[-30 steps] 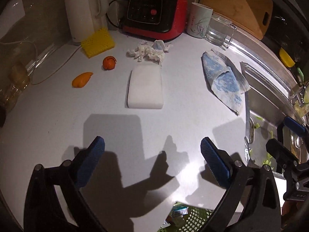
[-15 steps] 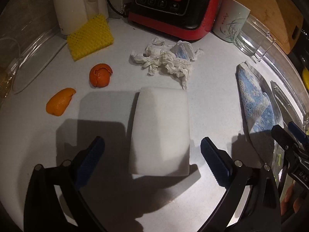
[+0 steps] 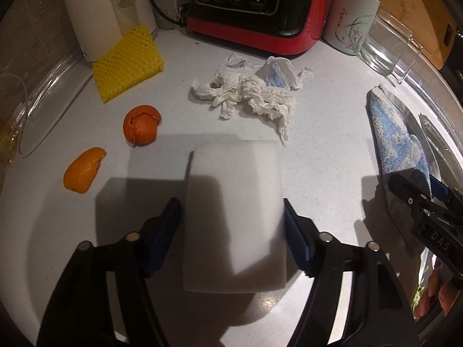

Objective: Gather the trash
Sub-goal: 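Grasp the white sponge block with the left tool while the right tool grasps the blue-white cloth, then carry both over the green basket, left drops the sponge while right drops the cloth, then grasp the orange peel with the left tool while the right tool grasps the crumpled tissue, then carry both over the green basket, left drops the peel while right drops the tissue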

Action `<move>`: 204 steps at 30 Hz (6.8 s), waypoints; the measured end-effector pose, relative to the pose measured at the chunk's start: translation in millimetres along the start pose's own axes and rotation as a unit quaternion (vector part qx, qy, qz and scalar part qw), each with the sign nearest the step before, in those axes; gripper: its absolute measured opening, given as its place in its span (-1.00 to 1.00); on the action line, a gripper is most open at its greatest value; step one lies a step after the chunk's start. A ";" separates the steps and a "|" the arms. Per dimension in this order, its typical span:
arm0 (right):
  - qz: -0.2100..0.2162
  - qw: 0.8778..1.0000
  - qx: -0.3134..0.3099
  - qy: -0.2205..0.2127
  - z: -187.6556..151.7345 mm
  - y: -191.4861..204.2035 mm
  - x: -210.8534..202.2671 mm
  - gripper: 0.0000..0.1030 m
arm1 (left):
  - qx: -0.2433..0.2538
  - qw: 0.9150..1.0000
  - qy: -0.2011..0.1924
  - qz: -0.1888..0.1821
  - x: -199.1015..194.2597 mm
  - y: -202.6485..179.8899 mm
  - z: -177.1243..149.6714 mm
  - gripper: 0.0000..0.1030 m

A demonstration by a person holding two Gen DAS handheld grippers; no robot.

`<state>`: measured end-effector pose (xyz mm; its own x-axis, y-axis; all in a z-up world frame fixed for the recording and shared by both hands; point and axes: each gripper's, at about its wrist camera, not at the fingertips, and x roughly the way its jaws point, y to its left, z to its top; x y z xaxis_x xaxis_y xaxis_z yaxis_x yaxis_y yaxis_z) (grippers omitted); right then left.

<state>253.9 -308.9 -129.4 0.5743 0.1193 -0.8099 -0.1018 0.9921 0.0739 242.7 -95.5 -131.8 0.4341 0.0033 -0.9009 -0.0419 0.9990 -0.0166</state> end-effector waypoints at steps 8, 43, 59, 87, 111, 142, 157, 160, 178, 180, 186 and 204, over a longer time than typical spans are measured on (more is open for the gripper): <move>0.039 0.999 -0.004 -0.002 -8.2 0.6 -21.1 -0.81 | -0.013 1.000 -0.016 -0.012 -19.8 3.6 -13.3 0.14; 0.148 0.983 -0.102 -0.048 -236.9 6.7 -277.4 -0.82 | 0.005 0.998 -0.045 -0.038 -218.3 -39.9 -288.5 0.14; 0.167 0.976 -0.142 -0.008 -302.9 12.4 -281.9 -0.81 | 0.009 0.999 0.003 -0.033 -189.8 -65.0 -364.7 0.14; 0.177 0.968 -0.177 0.030 -320.1 28.1 -265.4 -0.81 | -0.002 0.998 0.066 -0.020 -129.8 -55.4 -391.8 0.34; 0.188 0.965 -0.151 0.106 -339.6 28.3 -208.2 -0.48 | -0.013 1.000 0.010 0.001 -191.1 -19.3 -381.8 0.55; 0.155 0.975 -0.154 -0.043 -192.6 57.2 -244.1 0.86 | -0.043 0.995 -0.088 0.023 -222.5 37.4 -233.7 0.78; 0.145 0.980 -0.123 -0.065 -29.3 110.3 -121.8 0.95 | -0.066 0.994 -0.085 0.015 -103.0 110.7 -80.1 0.79; 0.130 0.983 -0.115 -0.053 2.7 117.8 -79.2 0.95 | -0.065 0.994 -0.083 0.021 -74.1 121.5 -56.2 0.79; 0.096 0.988 -0.121 -0.002 91.3 147.4 62.6 0.78 | -0.074 0.995 -0.054 0.027 12.2 140.8 11.2 0.16; 0.099 0.988 -0.121 0.003 93.8 148.9 67.2 0.43 | -0.066 0.996 -0.057 0.034 12.6 138.1 11.3 -0.02; 0.125 0.986 -0.105 0.027 93.6 145.4 72.2 -0.49 | -0.053 0.997 -0.056 0.025 9.3 130.0 11.6 -0.64; 0.164 0.983 -0.084 -0.011 -5.6 88.1 -81.0 -0.52 | -0.045 0.996 -0.080 -0.001 -101.0 65.8 -76.9 -0.70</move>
<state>193.8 -231.4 -60.5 0.5058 0.4333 -0.7459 -0.4154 0.8802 0.2297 127.0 -33.6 -75.3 0.5719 0.0156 -0.8202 -0.1184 0.9909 -0.0637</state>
